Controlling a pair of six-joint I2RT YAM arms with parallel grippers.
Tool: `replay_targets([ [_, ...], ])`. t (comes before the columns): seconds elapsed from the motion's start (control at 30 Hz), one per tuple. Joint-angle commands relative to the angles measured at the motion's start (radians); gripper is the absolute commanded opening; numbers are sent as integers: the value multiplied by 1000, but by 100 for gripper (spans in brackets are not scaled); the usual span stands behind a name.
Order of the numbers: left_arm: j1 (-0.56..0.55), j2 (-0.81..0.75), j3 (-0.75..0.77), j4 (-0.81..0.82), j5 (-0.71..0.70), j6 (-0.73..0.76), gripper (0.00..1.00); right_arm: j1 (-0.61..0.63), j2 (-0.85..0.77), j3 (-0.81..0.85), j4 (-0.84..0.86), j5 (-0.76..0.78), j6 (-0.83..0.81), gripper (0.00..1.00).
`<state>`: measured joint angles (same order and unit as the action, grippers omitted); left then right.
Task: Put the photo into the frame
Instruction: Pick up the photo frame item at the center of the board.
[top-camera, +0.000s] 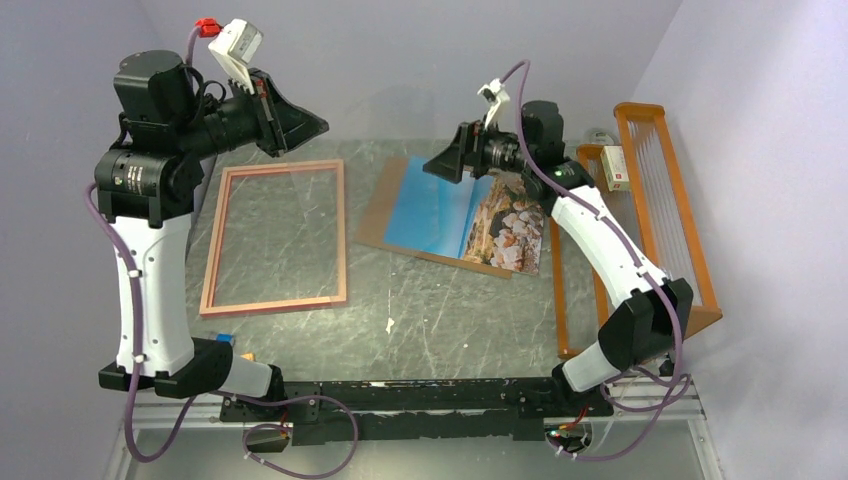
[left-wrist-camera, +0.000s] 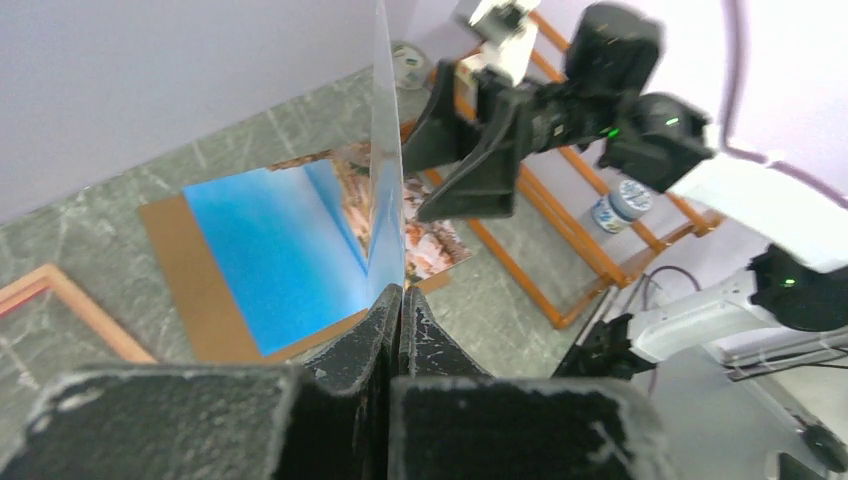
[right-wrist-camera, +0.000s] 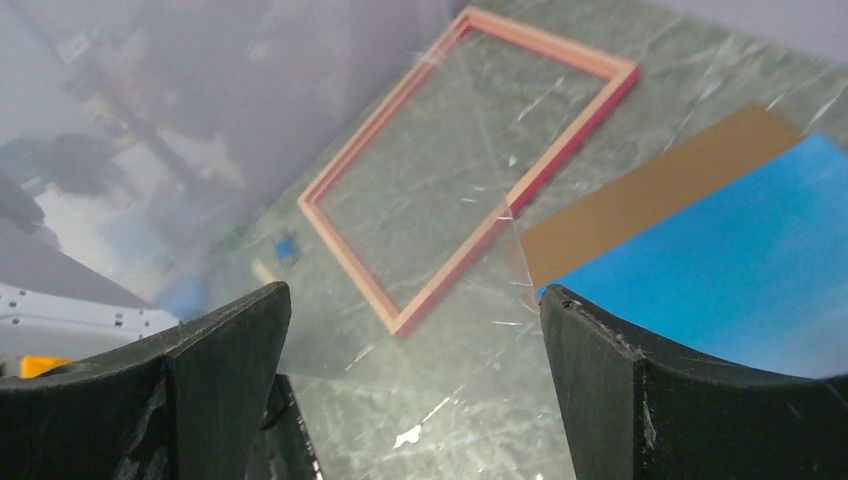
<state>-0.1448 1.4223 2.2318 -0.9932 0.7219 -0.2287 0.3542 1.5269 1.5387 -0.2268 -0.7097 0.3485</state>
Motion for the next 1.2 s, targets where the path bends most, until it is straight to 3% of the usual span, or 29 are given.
replay_targets([
  [0.0,1,-21,8,155,142,-120,3,-9,-99,-131,209,-99,77,99],
  [0.27,2,-16,14,211,204,-210,3,-82,-167,-364,582,-166,276,99],
  [0.53,9,0,34,305,266,-332,3,-97,-174,-401,715,-237,316,99],
  [0.7,26,3,29,381,277,-406,2,-98,-152,-419,917,-323,456,98],
  [0.8,51,-4,15,432,267,-451,3,-99,-166,-483,1119,-416,582,89],
  [0.87,81,-7,-2,506,307,-516,2,-101,-157,-536,1476,-435,797,80],
  [1.03,137,18,-24,642,384,-648,3,-123,-50,-513,1926,-425,1238,57],
  [1.17,164,26,-21,652,390,-649,2,-136,-61,-512,1896,-439,1236,50],
])
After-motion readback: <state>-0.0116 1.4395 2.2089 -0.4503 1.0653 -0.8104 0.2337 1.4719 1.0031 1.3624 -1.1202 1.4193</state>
